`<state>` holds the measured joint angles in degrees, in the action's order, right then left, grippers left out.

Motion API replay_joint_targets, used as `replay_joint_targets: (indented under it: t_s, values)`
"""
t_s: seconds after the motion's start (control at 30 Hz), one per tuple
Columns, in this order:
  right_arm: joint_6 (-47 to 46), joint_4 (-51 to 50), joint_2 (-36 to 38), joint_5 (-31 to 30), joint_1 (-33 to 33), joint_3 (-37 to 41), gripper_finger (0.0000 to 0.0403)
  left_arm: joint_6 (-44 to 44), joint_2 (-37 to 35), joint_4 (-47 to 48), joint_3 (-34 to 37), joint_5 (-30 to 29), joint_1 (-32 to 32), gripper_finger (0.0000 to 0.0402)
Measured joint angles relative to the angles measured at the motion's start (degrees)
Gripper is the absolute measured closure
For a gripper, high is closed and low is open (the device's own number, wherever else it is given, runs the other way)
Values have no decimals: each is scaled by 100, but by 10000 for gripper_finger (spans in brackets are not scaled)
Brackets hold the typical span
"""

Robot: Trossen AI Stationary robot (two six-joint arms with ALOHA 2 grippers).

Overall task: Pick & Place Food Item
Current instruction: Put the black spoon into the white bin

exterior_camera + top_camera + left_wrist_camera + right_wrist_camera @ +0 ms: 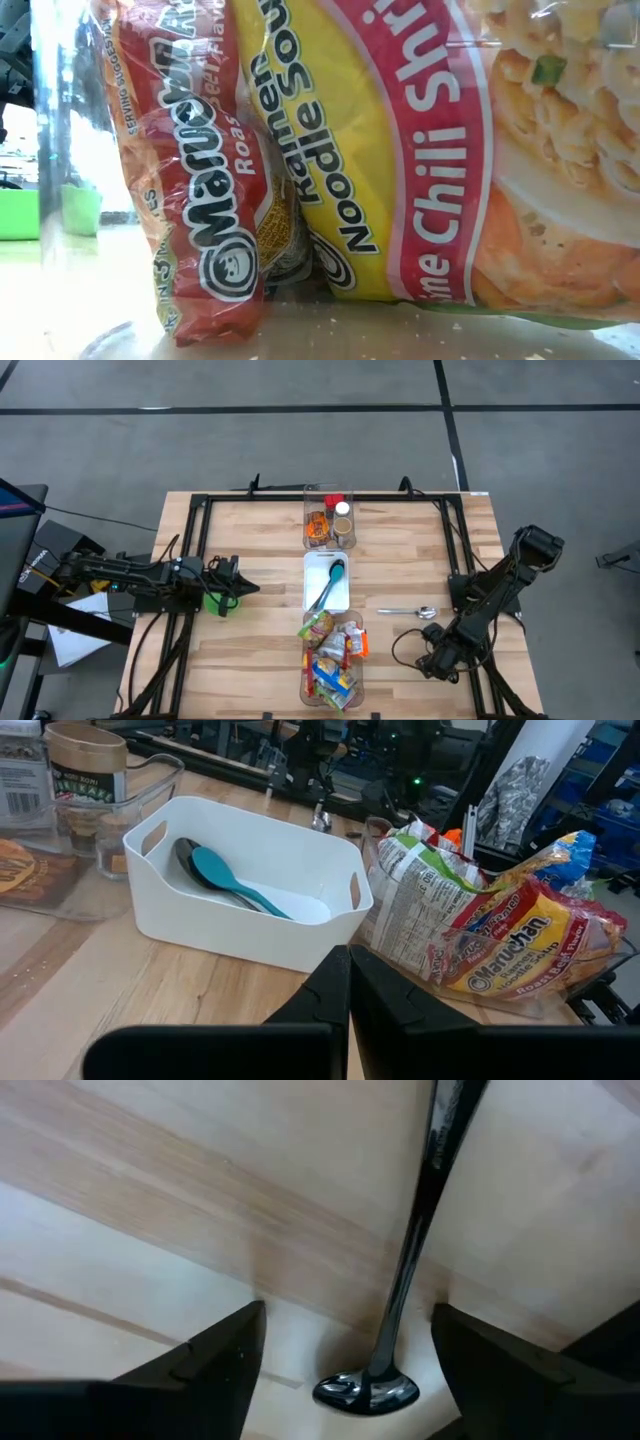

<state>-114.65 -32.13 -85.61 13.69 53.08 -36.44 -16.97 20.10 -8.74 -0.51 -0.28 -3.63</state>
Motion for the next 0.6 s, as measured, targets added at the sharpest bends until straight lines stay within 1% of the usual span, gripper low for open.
replay_joint_targets:
  t_s: [0.1,0.17,0.43,0.6]
  values:
    - [1,-27,-57,7,2,-35,151,0,0,-30,0,-23,1,402]
    - [0,-21,-80,17,2,-49,179,0,0,-39,0,-24,1,402]
    - [-23,100,-89,15,-26,-43,323,0,0,-36,0,-21,-1,402]
    - [114,196,-89,-22,-28,-40,387,0,0,-34,0,-19,0,402]
